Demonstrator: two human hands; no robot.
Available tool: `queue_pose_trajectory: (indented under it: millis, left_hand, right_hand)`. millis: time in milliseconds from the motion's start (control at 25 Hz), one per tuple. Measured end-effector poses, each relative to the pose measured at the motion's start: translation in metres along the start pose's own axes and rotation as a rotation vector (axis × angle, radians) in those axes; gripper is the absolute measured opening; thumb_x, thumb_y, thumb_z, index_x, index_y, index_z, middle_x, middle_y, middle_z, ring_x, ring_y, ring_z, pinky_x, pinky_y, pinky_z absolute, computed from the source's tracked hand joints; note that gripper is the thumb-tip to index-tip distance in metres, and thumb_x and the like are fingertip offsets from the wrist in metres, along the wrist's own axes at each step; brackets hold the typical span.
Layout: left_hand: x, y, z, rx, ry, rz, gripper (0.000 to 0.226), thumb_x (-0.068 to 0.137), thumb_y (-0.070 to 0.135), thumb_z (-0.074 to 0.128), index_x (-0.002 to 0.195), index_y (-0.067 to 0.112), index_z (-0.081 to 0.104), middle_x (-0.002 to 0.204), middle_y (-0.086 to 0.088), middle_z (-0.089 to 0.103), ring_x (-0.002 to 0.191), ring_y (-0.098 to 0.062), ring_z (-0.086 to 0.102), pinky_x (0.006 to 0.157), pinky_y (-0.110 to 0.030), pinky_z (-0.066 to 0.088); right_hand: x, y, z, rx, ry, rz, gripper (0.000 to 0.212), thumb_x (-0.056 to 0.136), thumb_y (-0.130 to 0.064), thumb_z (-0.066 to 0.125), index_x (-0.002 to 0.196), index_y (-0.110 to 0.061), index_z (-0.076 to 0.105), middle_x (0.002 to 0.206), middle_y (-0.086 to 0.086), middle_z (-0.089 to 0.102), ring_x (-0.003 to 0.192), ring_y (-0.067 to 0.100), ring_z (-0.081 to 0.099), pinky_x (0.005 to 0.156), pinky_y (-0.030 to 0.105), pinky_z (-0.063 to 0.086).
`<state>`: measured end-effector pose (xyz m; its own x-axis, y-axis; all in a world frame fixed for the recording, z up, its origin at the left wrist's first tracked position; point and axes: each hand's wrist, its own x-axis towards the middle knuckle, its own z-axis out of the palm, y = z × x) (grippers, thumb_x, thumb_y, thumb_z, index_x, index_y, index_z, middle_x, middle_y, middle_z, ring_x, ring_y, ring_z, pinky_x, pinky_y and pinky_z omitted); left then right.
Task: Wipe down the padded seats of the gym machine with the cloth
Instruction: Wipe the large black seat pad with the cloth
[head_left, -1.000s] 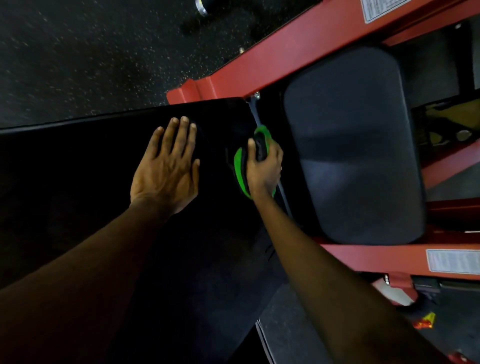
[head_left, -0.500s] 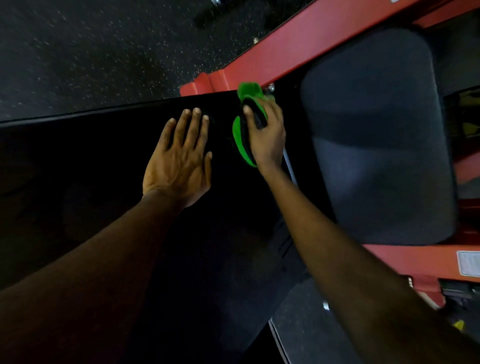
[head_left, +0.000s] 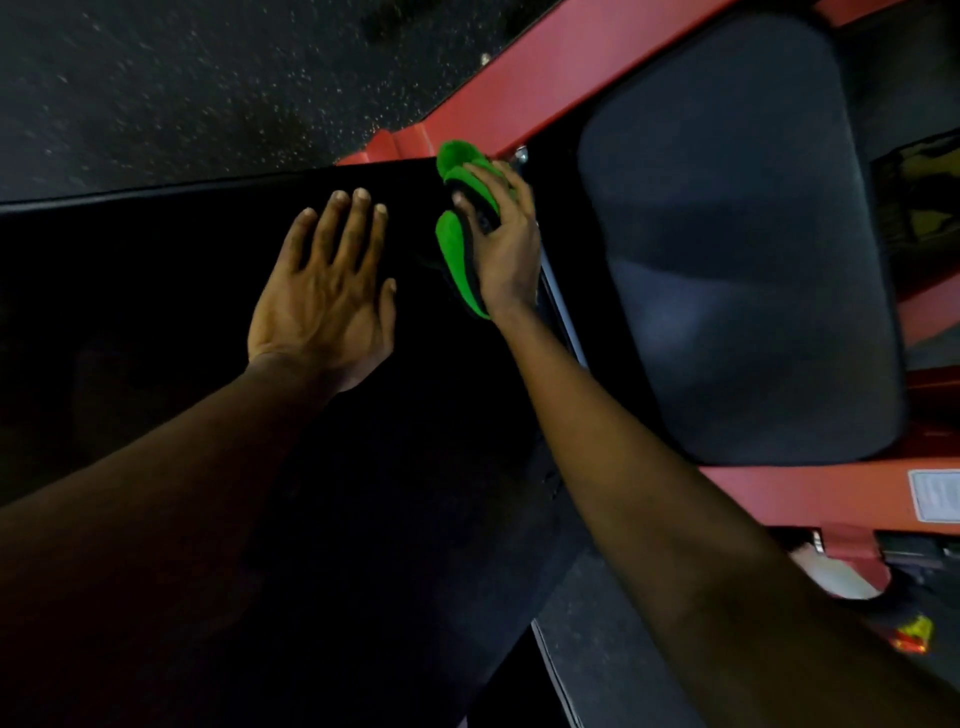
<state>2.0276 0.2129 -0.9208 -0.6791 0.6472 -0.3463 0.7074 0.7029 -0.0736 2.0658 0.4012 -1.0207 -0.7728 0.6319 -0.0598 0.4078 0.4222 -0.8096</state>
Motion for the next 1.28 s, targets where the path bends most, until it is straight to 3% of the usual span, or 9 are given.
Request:
queue_pose_trajectory:
  millis: [120, 240, 320, 480, 560, 760, 920, 1160, 1280]
  left_hand:
    - [0.001, 0.000, 0.001, 0.000, 0.019, 0.008, 0.068, 0.104, 0.039, 0.021, 0.161, 0.004, 0.012, 0.169, -0.016, 0.013, 0.156, -0.030, 0.010, 0.126, -0.046, 0.009]
    - [0.000, 0.000, 0.004, 0.032, 0.024, 0.027, 0.067, 0.104, 0.040, 0.016, 0.161, 0.005, 0.008, 0.169, -0.015, 0.009, 0.157, -0.029, 0.007, 0.127, -0.045, 0.008]
    - [0.000, -0.003, 0.006, 0.043, 0.049, 0.035, 0.067, 0.105, 0.040, 0.014, 0.161, 0.005, 0.007, 0.169, -0.016, 0.008, 0.157, -0.028, 0.006, 0.127, -0.045, 0.008]
    - [0.001, -0.002, 0.009, 0.039, 0.079, 0.035, 0.068, 0.104, 0.040, 0.020, 0.161, 0.004, 0.014, 0.168, -0.017, 0.014, 0.156, -0.030, 0.011, 0.126, -0.046, 0.011]
    - [-0.001, -0.003, 0.005, 0.008, 0.080, 0.055, 0.066, 0.104, 0.038, 0.022, 0.160, 0.002, 0.019, 0.168, -0.018, 0.016, 0.156, -0.030, 0.013, 0.126, -0.047, 0.011]
    - [-0.028, 0.039, 0.008, -0.152, 0.115, 0.306, 0.067, 0.095, 0.035, 0.030, 0.151, 0.000, 0.042, 0.160, -0.020, 0.036, 0.149, -0.035, 0.033, 0.122, -0.046, 0.022]
    - [-0.060, 0.087, 0.034, -0.059, -0.003, 0.329, 0.067, 0.103, 0.040, 0.023, 0.159, 0.004, 0.025, 0.165, -0.017, 0.026, 0.154, -0.031, 0.022, 0.125, -0.043, 0.016]
    - [-0.060, 0.086, 0.042, 0.026, 0.014, 0.305, 0.068, 0.105, 0.045, 0.015, 0.162, 0.008, 0.010, 0.170, -0.013, 0.010, 0.157, -0.026, 0.007, 0.127, -0.042, 0.007]
    - [-0.060, 0.087, 0.042, 0.036, -0.003, 0.312, 0.068, 0.105, 0.045, 0.012, 0.162, 0.009, 0.008, 0.170, -0.012, 0.007, 0.157, -0.026, 0.005, 0.127, -0.042, 0.006]
  right_hand:
    - [-0.047, 0.024, -0.027, -0.038, 0.161, 0.201, 0.032, 0.092, -0.023, 0.071, 0.122, -0.013, 0.073, 0.136, 0.011, 0.061, 0.130, 0.026, 0.057, 0.108, 0.021, 0.040]
    - [-0.130, 0.034, -0.059, -0.108, 0.150, 0.345, 0.032, 0.094, -0.025, 0.070, 0.125, -0.018, 0.071, 0.140, 0.005, 0.058, 0.134, 0.018, 0.052, 0.106, 0.018, 0.040]
    - [-0.141, 0.036, -0.062, -0.128, 0.123, 0.310, 0.033, 0.095, -0.028, 0.069, 0.127, -0.019, 0.070, 0.139, 0.004, 0.057, 0.132, 0.017, 0.053, 0.104, 0.014, 0.038]
    - [-0.056, 0.046, -0.053, -0.204, 0.094, 0.303, 0.036, 0.098, -0.037, 0.064, 0.131, -0.023, 0.067, 0.136, 0.005, 0.060, 0.123, 0.025, 0.060, 0.097, 0.031, 0.043]
    - [-0.037, 0.051, -0.057, -0.228, 0.036, 0.347, 0.038, 0.099, -0.042, 0.060, 0.134, -0.027, 0.063, 0.137, 0.005, 0.060, 0.122, 0.028, 0.060, 0.092, 0.032, 0.044]
    - [-0.153, 0.050, -0.083, -0.158, 0.084, 0.247, 0.034, 0.096, -0.032, 0.065, 0.127, -0.021, 0.069, 0.141, 0.004, 0.058, 0.132, 0.020, 0.055, 0.107, 0.029, 0.042]
    - [-0.260, 0.035, -0.101, -0.116, 0.000, 0.179, 0.032, 0.095, -0.027, 0.066, 0.126, -0.022, 0.070, 0.145, 0.000, 0.055, 0.143, 0.016, 0.044, 0.116, 0.026, 0.037]
    - [-0.178, 0.062, -0.094, -0.178, 0.160, 0.369, 0.033, 0.096, -0.028, 0.066, 0.129, -0.023, 0.068, 0.141, -0.002, 0.056, 0.126, 0.019, 0.058, 0.095, 0.027, 0.044]
    - [-0.172, 0.059, -0.094, -0.178, 0.143, 0.378, 0.036, 0.097, -0.036, 0.064, 0.130, -0.024, 0.066, 0.143, -0.001, 0.054, 0.127, 0.022, 0.057, 0.099, 0.030, 0.046]
